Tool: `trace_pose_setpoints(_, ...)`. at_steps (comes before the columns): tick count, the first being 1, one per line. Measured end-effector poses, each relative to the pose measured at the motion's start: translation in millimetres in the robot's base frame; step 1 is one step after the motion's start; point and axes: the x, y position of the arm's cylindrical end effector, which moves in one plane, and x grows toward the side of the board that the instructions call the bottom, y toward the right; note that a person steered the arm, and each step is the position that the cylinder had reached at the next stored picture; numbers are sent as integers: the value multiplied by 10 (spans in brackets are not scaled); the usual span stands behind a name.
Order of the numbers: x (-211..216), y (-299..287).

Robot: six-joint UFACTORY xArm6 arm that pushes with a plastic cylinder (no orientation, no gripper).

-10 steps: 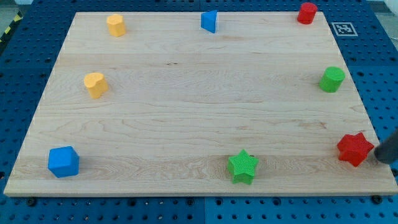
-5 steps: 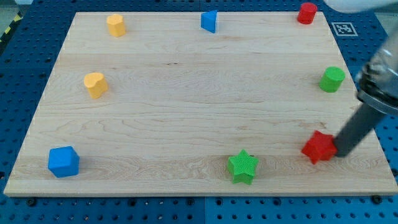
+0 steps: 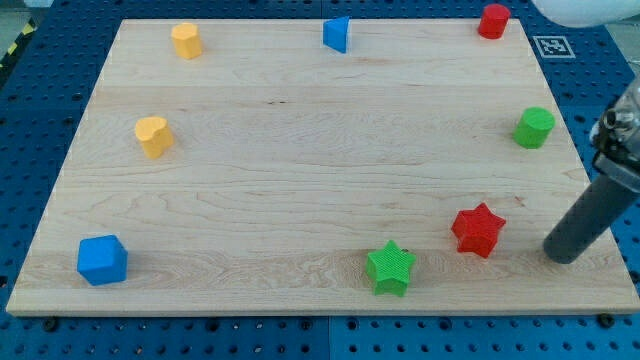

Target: Push the red star to the top right of the green star

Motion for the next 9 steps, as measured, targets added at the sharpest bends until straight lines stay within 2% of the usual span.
trace_pose_setpoints(1,-163,-470)
trace_pose_setpoints(2,-457,-566)
trace_pose_setpoints(3,-501,-545)
trace_pose_setpoints(4,-229,-387)
trace_pose_setpoints(5,-3,-507)
trace_pose_setpoints(6,-229,-893)
trace_pose_setpoints(7,-329,-974)
trace_pose_setpoints(8,-169,-977)
trace_pose_setpoints(9,220,-1023)
